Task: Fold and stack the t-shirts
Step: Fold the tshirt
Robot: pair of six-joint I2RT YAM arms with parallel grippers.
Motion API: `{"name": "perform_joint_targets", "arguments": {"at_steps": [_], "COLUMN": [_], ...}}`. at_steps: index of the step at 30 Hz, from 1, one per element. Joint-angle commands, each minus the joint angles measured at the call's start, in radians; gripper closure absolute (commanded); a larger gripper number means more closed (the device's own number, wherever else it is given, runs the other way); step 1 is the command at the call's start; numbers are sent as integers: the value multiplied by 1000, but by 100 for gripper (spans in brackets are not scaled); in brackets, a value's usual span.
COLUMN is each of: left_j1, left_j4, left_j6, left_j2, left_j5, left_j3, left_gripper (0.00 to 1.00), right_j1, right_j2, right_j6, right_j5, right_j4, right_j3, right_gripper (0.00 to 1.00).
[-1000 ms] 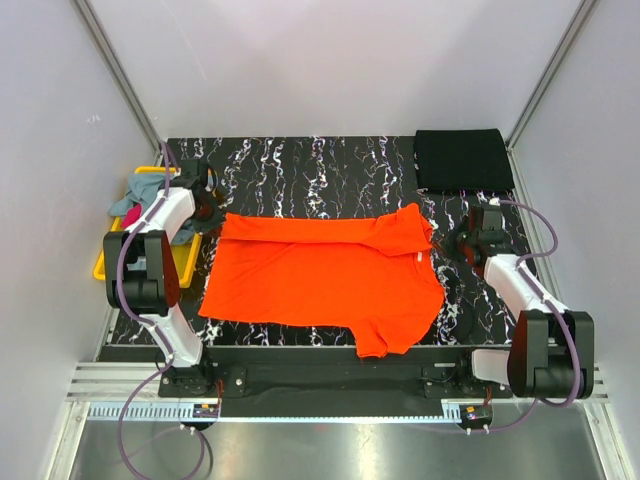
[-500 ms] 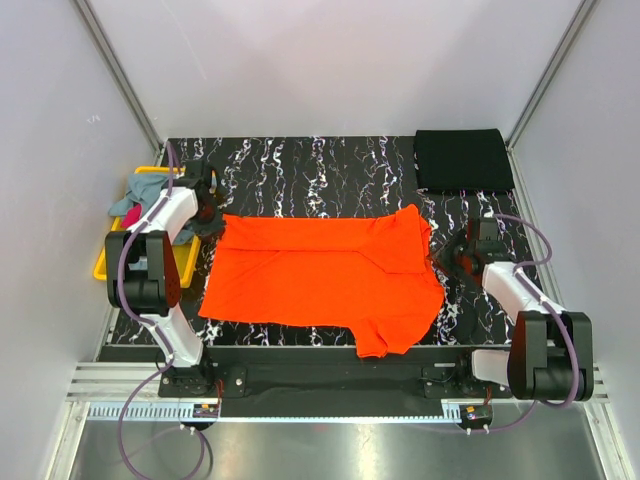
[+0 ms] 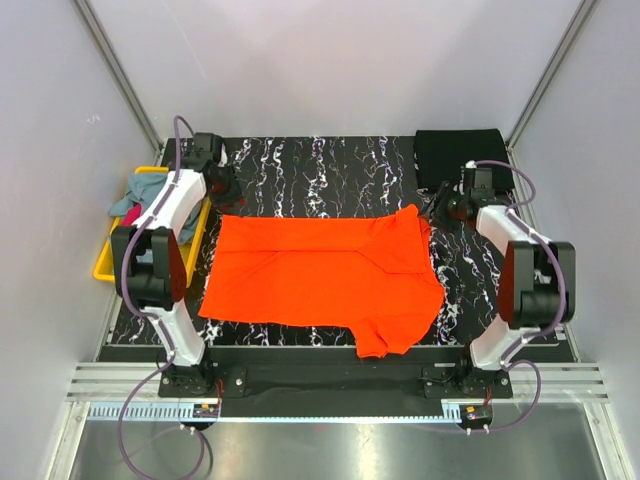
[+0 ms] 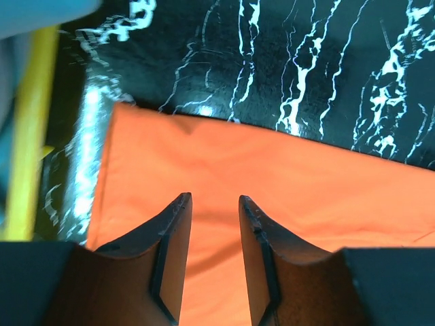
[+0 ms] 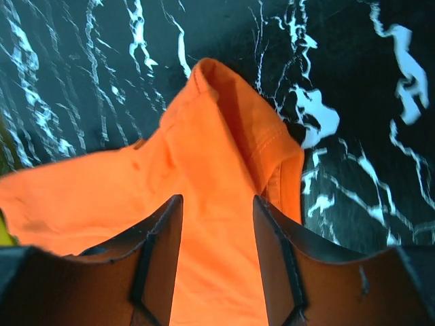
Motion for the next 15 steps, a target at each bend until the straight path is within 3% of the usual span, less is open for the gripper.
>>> {"name": "perform_joint_targets", "arguments": {"at_steps": [1,10,15], "left_j1": [3,5,5], "left_j4": [16,16,12], "left_j6": [6,12,21], "left_j2": [102,211,234], "left_j5": [82,49,4], "left_j3": [41,47,41], "left_gripper": [62,63,63], "right_j1": [-1,-3,-3], "right_j2": [81,257,285], "right_j6": [-140,-166,-160], "right_j5": [-95,-158,-175], "right_j4": [1,-2,21], "right_j3": [99,249,231], "right_gripper": [48,49,54]}}
